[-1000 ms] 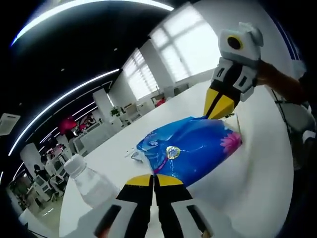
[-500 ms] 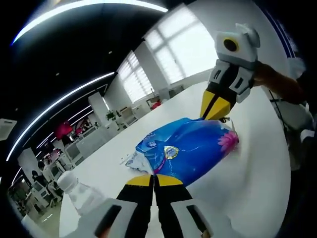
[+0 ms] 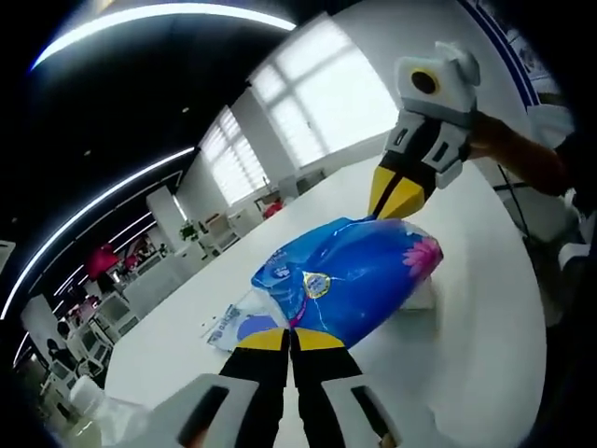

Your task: Arrange the tabletop items into an orderly group along one side of the table until the central work area is clear of visible clutter.

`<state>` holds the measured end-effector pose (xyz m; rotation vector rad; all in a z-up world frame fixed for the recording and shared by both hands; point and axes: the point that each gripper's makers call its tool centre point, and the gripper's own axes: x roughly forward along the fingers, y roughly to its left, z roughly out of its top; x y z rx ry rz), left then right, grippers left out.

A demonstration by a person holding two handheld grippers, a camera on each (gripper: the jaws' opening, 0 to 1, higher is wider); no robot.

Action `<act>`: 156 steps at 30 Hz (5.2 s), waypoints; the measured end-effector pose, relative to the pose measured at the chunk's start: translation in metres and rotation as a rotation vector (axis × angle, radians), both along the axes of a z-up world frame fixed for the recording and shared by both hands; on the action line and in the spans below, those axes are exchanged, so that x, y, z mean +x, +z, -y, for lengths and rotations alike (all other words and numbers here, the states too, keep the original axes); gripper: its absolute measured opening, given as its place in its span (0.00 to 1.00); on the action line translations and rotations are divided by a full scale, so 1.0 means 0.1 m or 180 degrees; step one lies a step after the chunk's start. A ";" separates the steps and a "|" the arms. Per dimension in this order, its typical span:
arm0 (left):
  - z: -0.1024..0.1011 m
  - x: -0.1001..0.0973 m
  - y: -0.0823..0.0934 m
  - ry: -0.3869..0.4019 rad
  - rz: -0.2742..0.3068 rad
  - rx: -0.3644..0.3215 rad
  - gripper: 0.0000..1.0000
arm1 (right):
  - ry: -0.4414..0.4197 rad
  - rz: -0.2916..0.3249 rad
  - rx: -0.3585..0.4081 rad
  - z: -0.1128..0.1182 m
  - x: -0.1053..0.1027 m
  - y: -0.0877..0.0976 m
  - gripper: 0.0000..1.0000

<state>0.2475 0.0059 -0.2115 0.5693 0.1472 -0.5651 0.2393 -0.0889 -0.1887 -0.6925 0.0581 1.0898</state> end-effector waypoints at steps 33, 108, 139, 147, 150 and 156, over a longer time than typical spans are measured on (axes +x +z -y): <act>1.19 0.09 0.08 -0.0674 0.0051 -0.0089 0.00 | -0.0695 0.0016 0.0182 1.16 0.07 0.13 0.00; 2.82 -0.31 -0.84 -0.1593 0.0067 0.0568 0.00 | -0.1728 -0.0469 0.0293 2.82 -0.47 -0.92 0.00; 2.44 -0.50 -0.21 -0.1571 0.0247 0.0174 0.11 | -0.1571 -0.0272 0.0482 2.58 -0.43 -0.41 0.06; 2.00 -0.44 -0.08 -0.1340 0.0251 0.0018 0.12 | -0.1385 -0.0227 0.0389 2.28 -0.36 -0.36 0.07; 1.84 -0.45 -0.07 -0.1268 0.0233 -0.0056 0.12 | -0.1317 -0.0229 0.0365 2.18 -0.34 -0.36 0.07; 1.63 -0.49 -0.14 -0.1158 0.0152 -0.0121 0.13 | -0.1219 -0.0244 0.0336 2.01 -0.30 -0.38 0.08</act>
